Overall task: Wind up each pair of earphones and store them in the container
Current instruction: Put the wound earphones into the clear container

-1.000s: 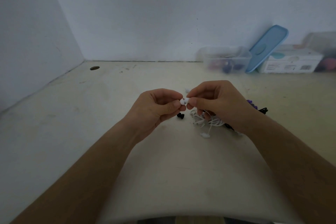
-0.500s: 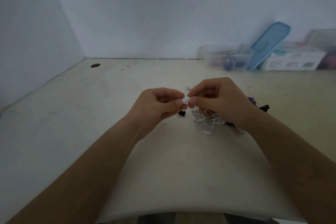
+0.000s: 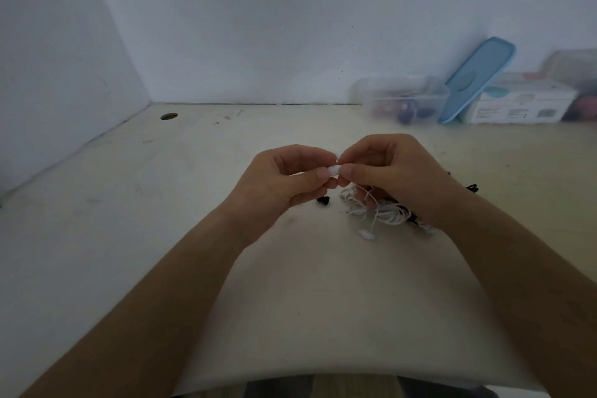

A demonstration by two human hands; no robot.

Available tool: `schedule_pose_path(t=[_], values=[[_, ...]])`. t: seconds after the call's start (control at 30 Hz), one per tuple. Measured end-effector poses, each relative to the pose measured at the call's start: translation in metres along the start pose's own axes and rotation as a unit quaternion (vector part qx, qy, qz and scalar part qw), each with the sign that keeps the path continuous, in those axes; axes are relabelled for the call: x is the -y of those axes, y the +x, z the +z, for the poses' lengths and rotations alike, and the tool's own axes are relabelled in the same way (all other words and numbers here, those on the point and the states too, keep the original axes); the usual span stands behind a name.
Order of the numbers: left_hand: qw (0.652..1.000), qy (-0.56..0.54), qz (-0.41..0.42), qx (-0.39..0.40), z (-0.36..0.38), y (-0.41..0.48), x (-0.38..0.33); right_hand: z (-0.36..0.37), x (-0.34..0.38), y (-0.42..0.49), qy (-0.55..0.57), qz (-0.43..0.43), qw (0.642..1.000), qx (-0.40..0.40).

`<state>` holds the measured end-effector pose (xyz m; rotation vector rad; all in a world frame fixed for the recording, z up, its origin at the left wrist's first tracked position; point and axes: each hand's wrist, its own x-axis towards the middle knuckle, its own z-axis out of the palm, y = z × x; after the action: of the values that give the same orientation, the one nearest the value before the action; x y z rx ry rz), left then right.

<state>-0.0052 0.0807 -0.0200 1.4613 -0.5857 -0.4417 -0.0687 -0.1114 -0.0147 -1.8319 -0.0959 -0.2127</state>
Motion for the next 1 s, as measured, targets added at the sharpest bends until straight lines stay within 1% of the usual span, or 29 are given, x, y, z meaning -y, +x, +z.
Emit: schedule_pose_path(t=[0.1, 0.17, 0.27, 0.33, 0.4, 0.43, 0.53, 0.63, 0.67, 0.73, 0.83, 0.9, 0.97, 1.0], values=[[0.994, 0.105, 0.035, -0.022, 0.004, 0.0, -0.001, -0.002, 0.001, 0.0, -0.057, 0.001, 0.998, -0.002], [0.991, 0.121, 0.051, -0.03, 0.007, 0.0, 0.002, -0.003, 0.002, -0.001, -0.123, -0.014, 0.992, -0.003], [0.988, 0.143, 0.056, -0.018, 0.007, 0.002, 0.005, -0.011, 0.014, -0.002, -0.252, -0.062, 0.965, -0.018], [0.981, 0.182, 0.068, -0.016, 0.007, 0.003, 0.005, -0.016, 0.027, -0.006, -0.286, -0.087, 0.954, 0.031], [0.964, 0.246, 0.096, -0.015, 0.007, 0.004, 0.007, -0.015, 0.036, -0.011, -0.309, -0.086, 0.942, 0.099], [0.954, 0.28, 0.109, -0.014, 0.007, 0.004, 0.007, -0.011, 0.036, -0.013, -0.331, -0.079, 0.933, 0.12], [0.93, 0.347, 0.121, -0.028, 0.004, 0.006, 0.01, 0.006, 0.026, -0.02, -0.409, -0.072, 0.9, 0.133], [0.918, 0.376, 0.12, -0.043, 0.001, 0.007, 0.011, 0.026, 0.016, -0.027, -0.465, -0.119, 0.871, 0.102], [0.918, 0.377, 0.119, -0.046, -0.001, 0.008, 0.011, 0.032, 0.016, -0.029, -0.49, -0.134, 0.857, 0.085], [0.921, 0.369, 0.113, -0.048, -0.004, 0.01, 0.013, 0.043, 0.016, -0.032, -0.552, -0.136, 0.82, 0.067], [0.925, 0.362, 0.106, -0.051, -0.007, 0.011, 0.016, 0.055, 0.013, -0.031, -0.622, -0.137, 0.767, 0.077], [0.925, 0.361, 0.104, -0.055, -0.008, 0.011, 0.016, 0.058, 0.014, -0.031, -0.648, -0.146, 0.741, 0.097], [0.923, 0.367, 0.103, -0.054, -0.009, 0.011, 0.014, 0.055, 0.017, -0.032, -0.64, -0.139, 0.748, 0.113], [0.92, 0.374, 0.105, -0.051, -0.009, 0.01, 0.013, 0.051, 0.019, -0.032, -0.622, -0.128, 0.763, 0.116]])
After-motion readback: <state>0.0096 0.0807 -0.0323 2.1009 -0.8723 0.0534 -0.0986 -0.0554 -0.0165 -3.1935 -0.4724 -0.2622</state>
